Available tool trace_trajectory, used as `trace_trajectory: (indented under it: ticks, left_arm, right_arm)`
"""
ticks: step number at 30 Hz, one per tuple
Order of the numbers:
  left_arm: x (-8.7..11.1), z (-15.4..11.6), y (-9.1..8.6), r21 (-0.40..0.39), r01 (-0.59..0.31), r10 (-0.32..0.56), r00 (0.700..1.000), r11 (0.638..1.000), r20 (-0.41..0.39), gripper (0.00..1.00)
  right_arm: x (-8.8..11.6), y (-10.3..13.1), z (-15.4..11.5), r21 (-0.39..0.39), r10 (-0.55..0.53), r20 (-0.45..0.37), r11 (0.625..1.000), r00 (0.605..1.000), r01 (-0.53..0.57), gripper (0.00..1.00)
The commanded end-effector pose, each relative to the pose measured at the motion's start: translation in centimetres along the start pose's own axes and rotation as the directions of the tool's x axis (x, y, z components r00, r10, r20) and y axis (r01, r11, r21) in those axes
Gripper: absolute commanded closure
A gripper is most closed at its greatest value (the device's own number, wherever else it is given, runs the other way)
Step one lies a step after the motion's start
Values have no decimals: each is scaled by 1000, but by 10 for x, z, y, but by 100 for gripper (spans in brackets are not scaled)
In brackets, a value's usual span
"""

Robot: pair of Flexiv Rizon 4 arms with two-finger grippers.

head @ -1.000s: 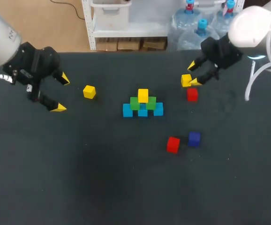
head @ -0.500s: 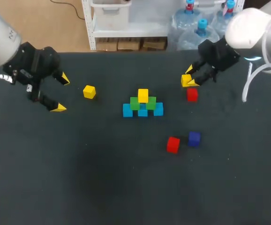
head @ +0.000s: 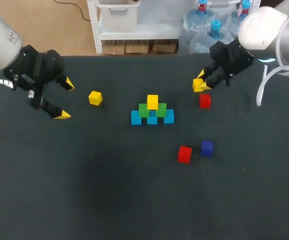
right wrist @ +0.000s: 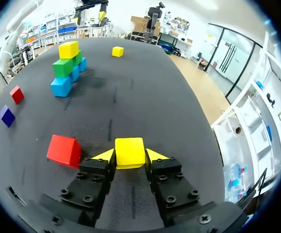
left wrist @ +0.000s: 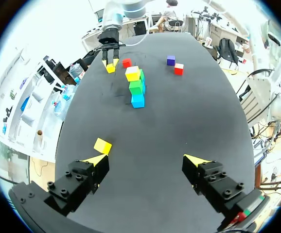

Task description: Place the blue cubes, place green cubes on the blue cubes, place the yellow cubes on the green cubes, then place the red cubes on the yellow cubes, and place purple cube on the red cubes.

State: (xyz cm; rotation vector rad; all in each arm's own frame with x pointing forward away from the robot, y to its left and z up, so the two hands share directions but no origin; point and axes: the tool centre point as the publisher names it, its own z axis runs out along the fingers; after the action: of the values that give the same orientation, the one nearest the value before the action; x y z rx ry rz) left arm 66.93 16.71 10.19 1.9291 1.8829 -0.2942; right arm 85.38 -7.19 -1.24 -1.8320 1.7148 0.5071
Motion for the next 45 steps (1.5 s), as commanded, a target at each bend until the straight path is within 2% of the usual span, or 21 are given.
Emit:
trace_trajectory:
  ticks: [1, 10, 16, 22, 27, 34, 45]
  left_arm:
    - [1, 0, 0, -1, -4, 4, 1000, 1000, 5, 0]
    - [1, 0, 0, -1, -4, 4, 1000, 1000, 5, 0]
    - [1, 0, 0, -1, -4, 4, 1000, 1000, 5, 0]
    - [1, 0, 0, -1, -4, 4, 1000, 1000, 5, 0]
    - [1, 0, 0, -1, -4, 4, 1000, 1000, 5, 0]
    - [1, 0, 0, -1, -4, 4, 1000, 1000, 5, 0]
    - [1, 0, 0, -1, -4, 4, 1000, 1000, 5, 0]
  right_arm:
    - [0, 0, 1, -4, 1, -1, 1000, 1000, -1, 100]
    - [-12, 6, -11, 6, 24, -2, 1000, 1000, -24, 100]
    - [-30, 14, -35, 61, 47, -37, 997, 998, -45, 100]
    - [-50, 25, -51, 114, 66, -32, 992, 997, -62, 100]
    - [-66, 40, -50, 132, 75, -36, 989, 997, -69, 100]
    - [-89, 64, -46, 195, 125, -21, 974, 992, -119, 100]
    - [-113, 107, -40, 241, 168, -24, 958, 986, -157, 100]
